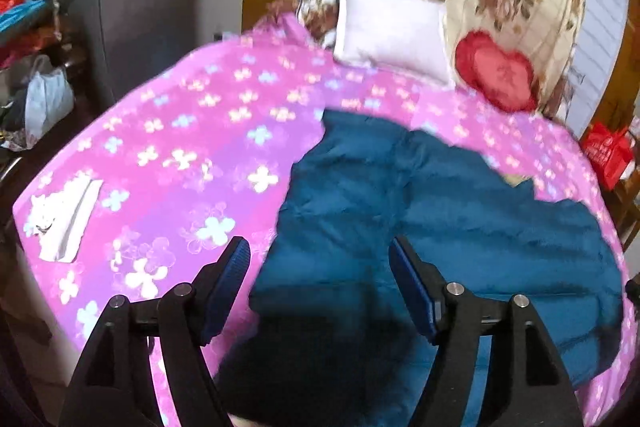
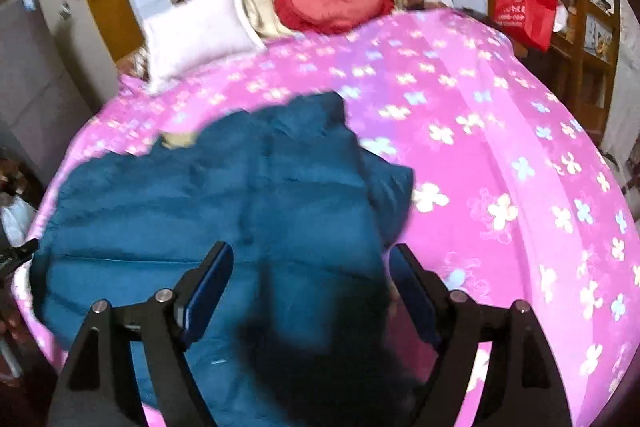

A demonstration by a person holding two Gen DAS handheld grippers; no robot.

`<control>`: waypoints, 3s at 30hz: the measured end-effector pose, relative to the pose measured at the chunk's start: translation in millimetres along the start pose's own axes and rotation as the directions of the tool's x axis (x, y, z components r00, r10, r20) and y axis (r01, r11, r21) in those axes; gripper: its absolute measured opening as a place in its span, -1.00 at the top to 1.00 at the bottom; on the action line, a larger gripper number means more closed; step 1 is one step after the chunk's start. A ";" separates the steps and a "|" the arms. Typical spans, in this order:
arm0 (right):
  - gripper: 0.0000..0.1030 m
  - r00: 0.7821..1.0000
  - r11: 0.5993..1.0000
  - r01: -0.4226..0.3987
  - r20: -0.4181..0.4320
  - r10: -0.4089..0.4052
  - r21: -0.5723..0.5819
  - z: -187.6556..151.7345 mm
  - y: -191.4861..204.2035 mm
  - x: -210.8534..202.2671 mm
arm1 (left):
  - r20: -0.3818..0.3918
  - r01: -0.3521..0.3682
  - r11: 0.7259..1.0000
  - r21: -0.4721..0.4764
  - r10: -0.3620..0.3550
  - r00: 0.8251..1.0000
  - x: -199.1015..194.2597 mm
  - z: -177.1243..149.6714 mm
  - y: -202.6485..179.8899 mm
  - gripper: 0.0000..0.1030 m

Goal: Fold large clothes

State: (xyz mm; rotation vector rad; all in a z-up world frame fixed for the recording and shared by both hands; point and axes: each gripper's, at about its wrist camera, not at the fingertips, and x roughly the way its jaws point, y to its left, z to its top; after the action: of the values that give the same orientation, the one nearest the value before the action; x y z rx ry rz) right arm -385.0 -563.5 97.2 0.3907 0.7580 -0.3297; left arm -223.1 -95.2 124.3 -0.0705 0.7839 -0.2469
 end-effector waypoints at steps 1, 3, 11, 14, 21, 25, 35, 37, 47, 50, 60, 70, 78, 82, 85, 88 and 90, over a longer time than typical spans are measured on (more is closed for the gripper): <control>-0.67 1.000 1.000 -0.019 0.013 0.019 0.001 -0.9 7.4 -6.5 | 0.006 0.008 1.000 0.006 -0.008 1.000 -3.7 -1.6 -4.6 -0.01; -0.68 0.997 0.997 -0.072 0.030 0.072 -0.009 -4.1 25.7 -13.4 | 0.004 0.008 0.999 0.033 -0.008 1.000 -8.2 -6.2 -17.2 -0.01; -0.75 0.993 0.987 -0.097 0.053 0.105 -0.131 -32.1 95.5 -12.9 | 0.007 0.013 0.996 0.090 -0.013 1.000 -17.0 -28.1 -55.0 -0.01; -0.79 0.994 0.982 -0.073 0.074 0.086 -0.172 -44.5 114.1 -17.2 | -0.009 0.012 0.995 0.101 -0.011 1.000 -16.3 -36.7 -64.3 -0.01; -0.83 0.995 0.977 -0.052 0.078 0.069 -0.206 -64.1 133.1 -17.8 | 0.000 -0.002 0.987 0.160 0.002 1.000 -20.1 -49.0 -82.8 -0.01; -0.84 0.995 0.979 -0.043 0.078 0.060 -0.201 -69.2 137.3 -13.6 | 0.006 -0.002 0.985 0.175 0.001 1.000 -20.9 -52.9 -88.2 -0.01; -0.89 0.995 0.977 0.003 0.095 0.017 -0.212 -70.8 150.7 -10.2 | 0.011 -0.013 0.981 0.193 0.011 1.000 -18.4 -58.6 -96.2 -0.01; -0.90 0.995 0.980 0.000 0.098 0.020 -0.200 -69.7 150.6 -10.7 | 0.016 -0.017 0.981 0.194 0.014 1.000 -18.0 -59.6 -97.4 -0.01; -0.91 0.996 0.982 0.008 0.092 0.010 -0.191 -72.2 154.6 -4.8 | 0.016 -0.028 0.980 0.195 0.025 1.000 -13.9 -61.8 -100.0 -0.01; -0.91 0.996 0.984 0.005 0.092 0.012 -0.180 -71.9 151.7 -4.6 | 0.015 -0.032 0.980 0.196 0.030 0.999 -11.9 -62.7 -101.0 -0.01; -0.92 0.996 0.987 0.013 0.094 0.002 -0.161 -72.9 142.7 -7.2 | 0.001 -0.023 0.977 0.211 0.023 1.000 -9.6 -66.2 -108.0 -0.01; -0.92 0.995 0.985 0.006 0.094 0.010 -0.170 -74.1 144.8 -9.2 | 0.004 -0.020 0.977 0.214 0.019 1.000 -13.4 -67.3 -109.6 -0.01; -0.93 0.996 0.984 0.002 0.088 0.014 -0.179 -75.5 149.7 -8.8 | 0.000 -0.019 0.977 0.213 0.020 1.000 -13.1 -67.7 -109.1 0.00; -0.93 0.996 0.984 0.001 0.087 0.015 -0.177 -75.6 149.9 -8.6 | -0.001 -0.017 0.978 0.210 0.017 1.000 -13.3 -68.1 -109.0 0.00; -0.93 0.996 0.985 -0.001 0.084 0.016 -0.175 -77.2 150.4 -7.4 | 0.000 -0.016 0.977 0.212 0.016 1.000 -13.0 -69.0 -109.4 0.00; -0.93 0.997 0.985 -0.007 0.080 0.021 -0.172 -78.2 150.7 -5.9 | 0.000 -0.014 0.977 0.212 0.014 1.000 -12.7 -69.7 -110.1 0.00; -0.93 0.997 0.985 -0.010 0.078 0.023 -0.170 -78.0 150.0 -5.5 | -0.002 -0.014 0.977 0.214 0.014 1.000 -12.5 -70.5 -111.5 0.00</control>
State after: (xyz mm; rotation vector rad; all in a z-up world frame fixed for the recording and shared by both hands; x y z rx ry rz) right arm -371.7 -395.5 82.9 0.2223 0.6985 -0.2614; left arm -303.0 -198.1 100.3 0.1388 0.7571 -0.3168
